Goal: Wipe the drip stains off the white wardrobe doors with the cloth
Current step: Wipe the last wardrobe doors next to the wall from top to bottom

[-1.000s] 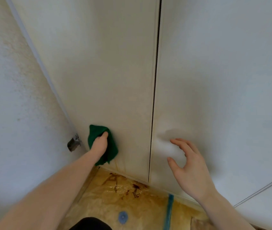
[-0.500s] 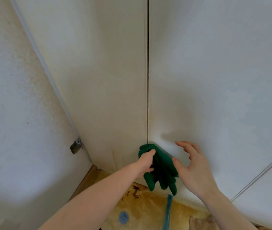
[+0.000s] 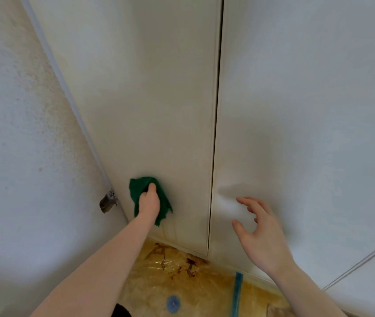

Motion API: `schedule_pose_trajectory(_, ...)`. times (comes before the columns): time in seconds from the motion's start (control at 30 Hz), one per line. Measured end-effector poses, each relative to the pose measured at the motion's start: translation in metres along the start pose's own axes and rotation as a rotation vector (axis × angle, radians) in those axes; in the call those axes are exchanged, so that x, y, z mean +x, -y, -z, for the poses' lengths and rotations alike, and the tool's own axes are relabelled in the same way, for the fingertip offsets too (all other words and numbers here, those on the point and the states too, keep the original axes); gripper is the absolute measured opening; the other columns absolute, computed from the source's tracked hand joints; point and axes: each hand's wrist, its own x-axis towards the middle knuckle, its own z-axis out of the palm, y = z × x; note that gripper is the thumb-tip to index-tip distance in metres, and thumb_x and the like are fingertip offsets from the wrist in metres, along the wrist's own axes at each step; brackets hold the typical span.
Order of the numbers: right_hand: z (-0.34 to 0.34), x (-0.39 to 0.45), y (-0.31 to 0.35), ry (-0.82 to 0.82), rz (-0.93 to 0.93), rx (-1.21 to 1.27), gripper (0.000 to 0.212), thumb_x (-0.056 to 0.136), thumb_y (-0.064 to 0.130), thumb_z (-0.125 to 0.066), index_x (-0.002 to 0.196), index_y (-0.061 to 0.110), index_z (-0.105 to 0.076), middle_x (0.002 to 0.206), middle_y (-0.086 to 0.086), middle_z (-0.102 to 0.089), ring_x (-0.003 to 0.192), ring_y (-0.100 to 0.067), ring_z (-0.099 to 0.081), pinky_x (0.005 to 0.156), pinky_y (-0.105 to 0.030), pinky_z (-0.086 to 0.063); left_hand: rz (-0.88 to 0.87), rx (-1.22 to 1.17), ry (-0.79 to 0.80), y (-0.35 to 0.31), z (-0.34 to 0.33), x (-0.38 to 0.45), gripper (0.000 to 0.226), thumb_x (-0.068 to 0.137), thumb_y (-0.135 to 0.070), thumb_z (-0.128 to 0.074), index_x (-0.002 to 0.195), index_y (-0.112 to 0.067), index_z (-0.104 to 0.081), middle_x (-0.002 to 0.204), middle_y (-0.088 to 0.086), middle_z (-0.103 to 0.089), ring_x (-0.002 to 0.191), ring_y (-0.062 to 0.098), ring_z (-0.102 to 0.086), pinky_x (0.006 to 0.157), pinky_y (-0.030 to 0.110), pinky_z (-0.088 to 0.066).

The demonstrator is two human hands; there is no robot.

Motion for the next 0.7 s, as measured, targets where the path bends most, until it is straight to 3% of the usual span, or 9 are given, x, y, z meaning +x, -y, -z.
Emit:
schedule_pose_trajectory(0.1, -0.009, 0.004, -0.004, 0.019, 0.006, -0.008, 0.048, 0.093, 0.024, -0.07, 0.136, 0.038, -0.055, 0.135, 0.025, -0.047, 0.121, 0.004, -0.048, 0.102, -0.018, -0.038, 0.016, -0.076, -0.075, 0.002, 0.015, 0.024, 0.057, 0.105, -0.044, -0.039, 0.143, -0.001, -0.046, 0.118, 0.009, -0.055, 0.112, 0.031, -0.052, 0.104, 0.041, -0.042)
schedule_pose_trajectory(0.17, -0.015, 0.006, -0.006, 0.026, 0.01, -0.011, 0.048, 0.092, 0.023, -0.071, 0.136, 0.037, -0.056, 0.135, 0.025, -0.048, 0.121, 0.004, -0.049, 0.102, -0.017, -0.038, 0.048, -0.124, -0.087, 0.005, 0.019, 0.035, 0.056, 0.105, -0.043, -0.04, 0.147, -0.005, -0.043, 0.124, 0.01, -0.054, 0.116, 0.031, -0.05, 0.104, 0.04, -0.039)
schedule_pose_trajectory(0.27, -0.021, 0.008, -0.006, 0.036, 0.015, -0.012, 0.048, 0.092, 0.022, -0.071, 0.136, 0.037, -0.056, 0.135, 0.024, -0.049, 0.121, 0.004, -0.049, 0.104, -0.019, -0.04, 0.114, -0.132, -0.045, 0.014, 0.016, 0.041, 0.063, 0.105, -0.046, -0.039, 0.154, -0.008, -0.034, 0.147, 0.014, -0.047, 0.13, 0.035, -0.045, 0.114, 0.045, -0.035)
schedule_pose_trajectory(0.7, -0.009, 0.005, -0.018, 0.043, 0.008, -0.027, 0.047, 0.092, 0.022, -0.071, 0.133, 0.04, -0.057, 0.133, 0.03, -0.046, 0.12, 0.009, -0.047, 0.093, -0.003, -0.036, 0.414, -0.286, 0.073, 0.041, -0.023, 0.015, 0.081, 0.099, -0.059, -0.048, 0.159, -0.011, -0.021, 0.155, 0.016, -0.039, 0.139, 0.034, -0.04, 0.12, 0.048, -0.03)
